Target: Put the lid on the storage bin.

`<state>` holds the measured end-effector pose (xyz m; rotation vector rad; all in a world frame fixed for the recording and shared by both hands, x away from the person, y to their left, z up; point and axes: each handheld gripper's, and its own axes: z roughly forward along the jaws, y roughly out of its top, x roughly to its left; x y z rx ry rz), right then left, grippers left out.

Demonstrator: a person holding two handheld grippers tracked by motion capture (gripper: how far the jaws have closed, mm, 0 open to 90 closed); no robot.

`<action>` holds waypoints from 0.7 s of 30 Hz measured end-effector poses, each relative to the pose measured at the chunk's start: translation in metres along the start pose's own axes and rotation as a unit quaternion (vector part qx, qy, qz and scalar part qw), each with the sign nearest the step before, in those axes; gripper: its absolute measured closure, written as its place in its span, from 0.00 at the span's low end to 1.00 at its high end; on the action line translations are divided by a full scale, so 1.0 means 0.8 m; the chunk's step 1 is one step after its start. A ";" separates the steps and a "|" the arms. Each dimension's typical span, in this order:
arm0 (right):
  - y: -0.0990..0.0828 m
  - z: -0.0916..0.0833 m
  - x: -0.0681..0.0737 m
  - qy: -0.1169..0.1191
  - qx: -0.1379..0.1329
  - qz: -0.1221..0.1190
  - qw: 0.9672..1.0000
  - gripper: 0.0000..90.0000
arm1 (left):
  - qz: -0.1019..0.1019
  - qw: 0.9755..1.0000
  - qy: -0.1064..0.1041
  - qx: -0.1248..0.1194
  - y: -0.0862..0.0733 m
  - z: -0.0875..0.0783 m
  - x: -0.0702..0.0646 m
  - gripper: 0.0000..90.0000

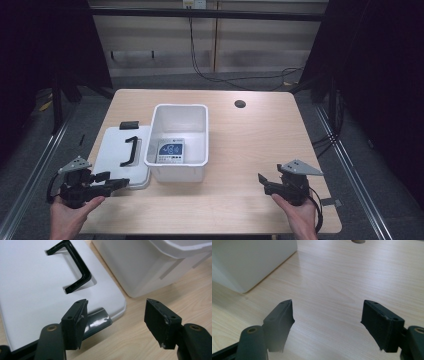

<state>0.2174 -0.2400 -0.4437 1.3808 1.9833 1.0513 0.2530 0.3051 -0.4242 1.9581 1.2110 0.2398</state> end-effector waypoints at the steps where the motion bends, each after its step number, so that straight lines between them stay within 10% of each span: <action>1: 0.000 0.000 0.000 0.000 0.000 0.000 1.000 0.28 | 0.000 1.000 0.000 0.000 0.000 0.000 0.000 0.40; 13: 0.001 -0.001 0.010 0.015 0.000 0.000 1.000 0.29 | -0.028 0.999 -0.027 0.001 0.008 -0.003 0.005 0.64; 21: 0.001 -0.001 0.013 0.020 -0.001 -0.002 1.000 0.29 | -0.029 0.999 -0.001 0.018 0.024 -0.007 0.003 0.61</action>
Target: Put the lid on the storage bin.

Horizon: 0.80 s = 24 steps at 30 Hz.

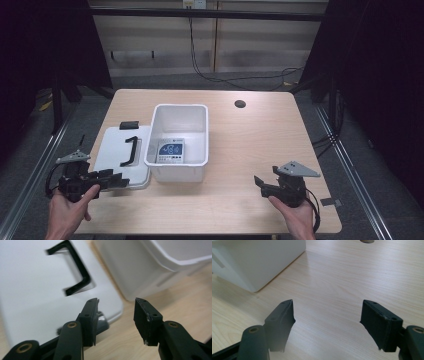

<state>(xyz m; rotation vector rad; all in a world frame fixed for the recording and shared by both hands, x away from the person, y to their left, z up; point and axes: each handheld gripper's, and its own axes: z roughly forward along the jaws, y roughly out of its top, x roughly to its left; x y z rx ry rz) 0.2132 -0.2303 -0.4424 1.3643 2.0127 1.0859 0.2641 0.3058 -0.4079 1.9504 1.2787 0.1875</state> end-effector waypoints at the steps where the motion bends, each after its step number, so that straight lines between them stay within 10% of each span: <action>1: 0.000 0.000 0.001 0.001 0.001 -0.001 1.000 0.29 | 0.008 1.000 0.004 0.006 0.004 -0.001 -0.002 0.61; 7: 0.000 0.002 0.004 0.006 0.004 -0.004 1.000 0.29 | 0.038 0.996 0.011 0.077 0.025 0.005 -0.012 0.54; 24: 0.000 0.004 0.008 0.014 0.011 -0.003 1.000 0.28 | -0.002 0.989 0.048 0.137 0.096 0.026 -0.011 0.47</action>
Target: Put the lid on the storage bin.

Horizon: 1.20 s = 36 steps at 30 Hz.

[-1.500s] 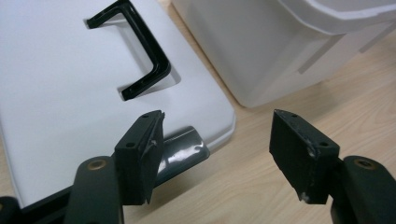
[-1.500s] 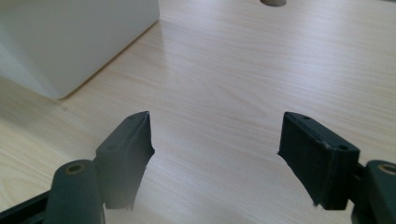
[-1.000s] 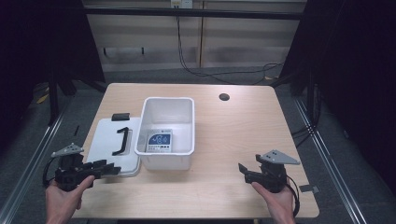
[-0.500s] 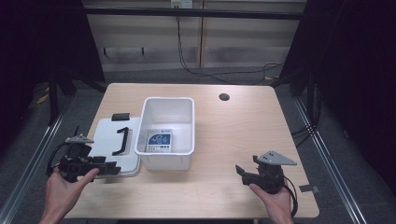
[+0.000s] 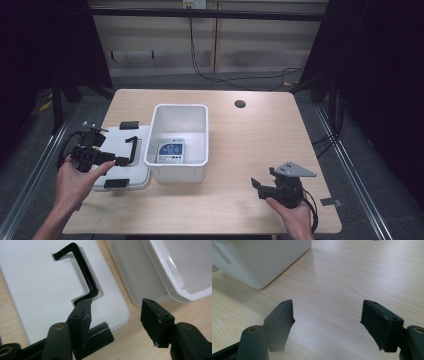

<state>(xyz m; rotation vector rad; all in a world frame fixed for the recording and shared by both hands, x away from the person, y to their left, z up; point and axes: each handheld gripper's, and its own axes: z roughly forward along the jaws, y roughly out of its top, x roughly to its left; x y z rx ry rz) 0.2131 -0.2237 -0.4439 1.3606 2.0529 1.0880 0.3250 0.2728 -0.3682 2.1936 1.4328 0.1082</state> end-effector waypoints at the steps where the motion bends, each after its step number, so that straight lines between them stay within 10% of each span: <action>1: 0.000 0.000 0.000 0.000 0.001 -0.001 1.000 0.28 | 0.000 1.000 0.000 0.000 0.000 0.000 0.000 0.49; 17: -0.001 0.002 0.001 0.005 0.007 -0.001 1.000 0.28 | -0.032 0.996 0.044 0.070 0.048 0.038 0.010 0.47; 36: -0.001 0.003 0.004 0.009 0.009 -0.005 1.000 0.28 | -0.065 0.981 0.101 0.149 0.089 0.092 0.013 0.46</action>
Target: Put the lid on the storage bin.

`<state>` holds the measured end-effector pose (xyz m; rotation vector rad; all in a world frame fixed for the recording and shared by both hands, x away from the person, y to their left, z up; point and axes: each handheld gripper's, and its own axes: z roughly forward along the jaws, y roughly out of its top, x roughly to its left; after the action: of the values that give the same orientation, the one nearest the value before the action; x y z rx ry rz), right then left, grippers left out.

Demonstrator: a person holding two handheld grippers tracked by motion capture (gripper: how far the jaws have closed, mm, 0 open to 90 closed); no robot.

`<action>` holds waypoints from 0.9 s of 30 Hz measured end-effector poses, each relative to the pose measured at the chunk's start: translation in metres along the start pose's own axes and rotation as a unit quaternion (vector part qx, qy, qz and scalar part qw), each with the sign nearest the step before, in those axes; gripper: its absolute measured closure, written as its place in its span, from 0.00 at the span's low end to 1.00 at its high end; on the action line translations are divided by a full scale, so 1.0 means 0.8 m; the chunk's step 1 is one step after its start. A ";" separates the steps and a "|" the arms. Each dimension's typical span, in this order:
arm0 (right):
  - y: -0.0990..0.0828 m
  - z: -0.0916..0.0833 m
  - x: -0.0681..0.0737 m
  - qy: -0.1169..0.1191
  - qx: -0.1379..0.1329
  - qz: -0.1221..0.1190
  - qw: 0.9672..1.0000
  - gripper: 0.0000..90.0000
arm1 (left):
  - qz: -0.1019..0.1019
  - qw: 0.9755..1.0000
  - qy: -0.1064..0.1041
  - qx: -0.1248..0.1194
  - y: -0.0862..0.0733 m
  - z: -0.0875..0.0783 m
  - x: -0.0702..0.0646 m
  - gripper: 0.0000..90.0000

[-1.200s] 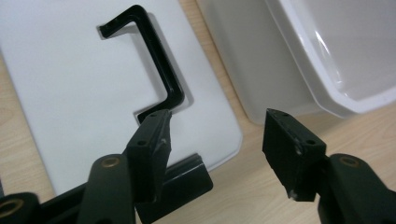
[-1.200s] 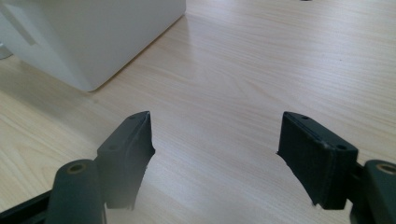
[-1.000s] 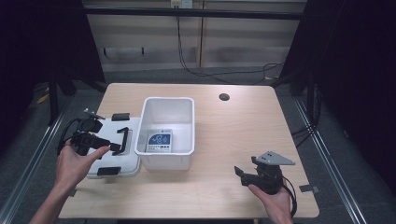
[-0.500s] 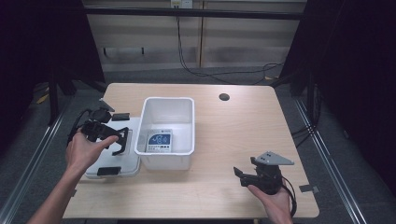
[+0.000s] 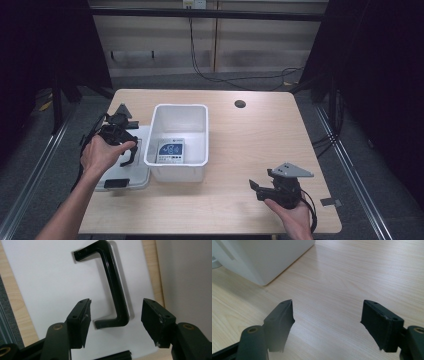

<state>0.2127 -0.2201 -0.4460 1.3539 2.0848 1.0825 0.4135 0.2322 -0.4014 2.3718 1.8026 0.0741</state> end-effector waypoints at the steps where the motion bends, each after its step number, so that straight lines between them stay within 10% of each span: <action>1: 0.000 0.000 0.000 0.000 0.000 0.000 1.000 0.28 | 0.001 1.000 0.005 0.004 0.002 0.001 0.001 0.45; 27: -0.001 0.000 -0.001 0.006 -0.001 0.003 1.000 0.28 | -0.012 0.997 0.059 0.037 0.016 0.035 -0.007 0.44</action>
<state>0.2128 -0.2205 -0.4468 1.3564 2.0902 1.0969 0.4280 0.2211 -0.4265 2.4441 1.9177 0.1505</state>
